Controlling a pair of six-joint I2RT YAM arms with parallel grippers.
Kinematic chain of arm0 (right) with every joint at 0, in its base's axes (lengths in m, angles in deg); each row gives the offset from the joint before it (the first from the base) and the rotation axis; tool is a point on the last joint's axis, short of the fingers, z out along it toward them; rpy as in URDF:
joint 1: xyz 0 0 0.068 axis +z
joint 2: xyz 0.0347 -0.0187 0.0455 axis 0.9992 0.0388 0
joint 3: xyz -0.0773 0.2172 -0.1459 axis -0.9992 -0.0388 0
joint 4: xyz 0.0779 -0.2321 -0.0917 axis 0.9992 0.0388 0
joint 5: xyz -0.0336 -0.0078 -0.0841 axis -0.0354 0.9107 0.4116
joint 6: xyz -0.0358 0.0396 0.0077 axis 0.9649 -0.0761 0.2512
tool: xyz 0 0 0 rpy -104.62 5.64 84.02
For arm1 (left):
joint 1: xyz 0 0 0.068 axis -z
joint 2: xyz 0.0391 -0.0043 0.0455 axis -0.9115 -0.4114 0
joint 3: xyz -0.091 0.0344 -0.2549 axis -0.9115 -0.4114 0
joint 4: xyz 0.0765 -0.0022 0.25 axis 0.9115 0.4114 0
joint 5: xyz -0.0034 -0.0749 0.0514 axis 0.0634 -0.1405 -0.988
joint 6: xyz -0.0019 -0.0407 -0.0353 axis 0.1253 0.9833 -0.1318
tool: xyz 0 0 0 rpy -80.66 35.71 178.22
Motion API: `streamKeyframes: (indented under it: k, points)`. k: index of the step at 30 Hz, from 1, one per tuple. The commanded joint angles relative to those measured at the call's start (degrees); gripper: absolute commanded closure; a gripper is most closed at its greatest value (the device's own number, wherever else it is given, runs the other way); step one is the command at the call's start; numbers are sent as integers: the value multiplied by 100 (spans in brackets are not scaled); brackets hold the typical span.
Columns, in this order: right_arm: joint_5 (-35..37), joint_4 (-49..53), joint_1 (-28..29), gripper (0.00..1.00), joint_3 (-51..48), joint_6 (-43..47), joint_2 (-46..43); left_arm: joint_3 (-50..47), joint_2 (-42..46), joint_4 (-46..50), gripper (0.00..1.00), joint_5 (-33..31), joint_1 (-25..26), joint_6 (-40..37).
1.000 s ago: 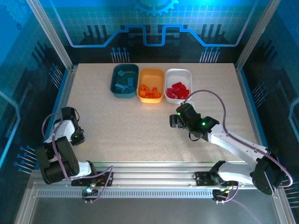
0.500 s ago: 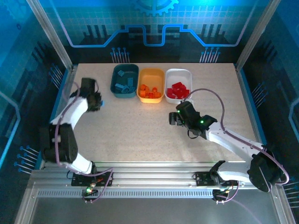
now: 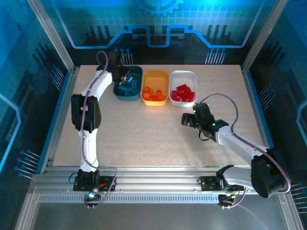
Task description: Sort the legos into containers by color
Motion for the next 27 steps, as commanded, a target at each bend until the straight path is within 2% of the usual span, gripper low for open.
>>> streamKeyframes:
  k: [1,3,4,7,9,14,18,19,20,22,24,26,27]
  points:
    - [-288,-301,-140,1,-84,144,-138,368,13,210,42,391,2,-497]
    - [-341,-348,-194,1,-118,146,-196,331,185,104,23,407,44,-625]
    - [-367,-378,-203,1,-138,146,-239,274,311,21,9,412,80,-730]
    - [-412,-376,-204,1,-143,154,-334,-42,875,-190,1,562,135,-927]
    - [-414,-333,-208,1,-126,170,-467,-584,1492,-501,1,649,185,-1156]
    - [-494,-168,-142,0,19,350,-1163,-2863,3774,-1359,1,511,303,-2131]
    - [23,-240,386,0,238,1068,-1818,-4425,5609,-1255,1,-617,312,-2598]
    - [293,-334,594,0,301,1311,-1921,-4708,5981,-1046,1,-1065,312,-2607]
    - [631,-561,782,0,291,1339,-1971,-4988,6306,-830,1,-1538,312,-2479]
    - [511,-1465,960,0,75,2047,-1922,-5634,6853,-937,1,-2049,303,-2466]
    - [726,-1520,952,0,250,2374,-1583,-6544,7371,-1988,1,-1817,303,-3260]
    - [1203,-1073,795,0,661,2331,-1116,-7750,7853,-3759,1,-1188,312,-4685]
    - [1224,-1167,693,0,643,2422,-1004,-8236,8008,-4417,1,-1234,312,-5020]
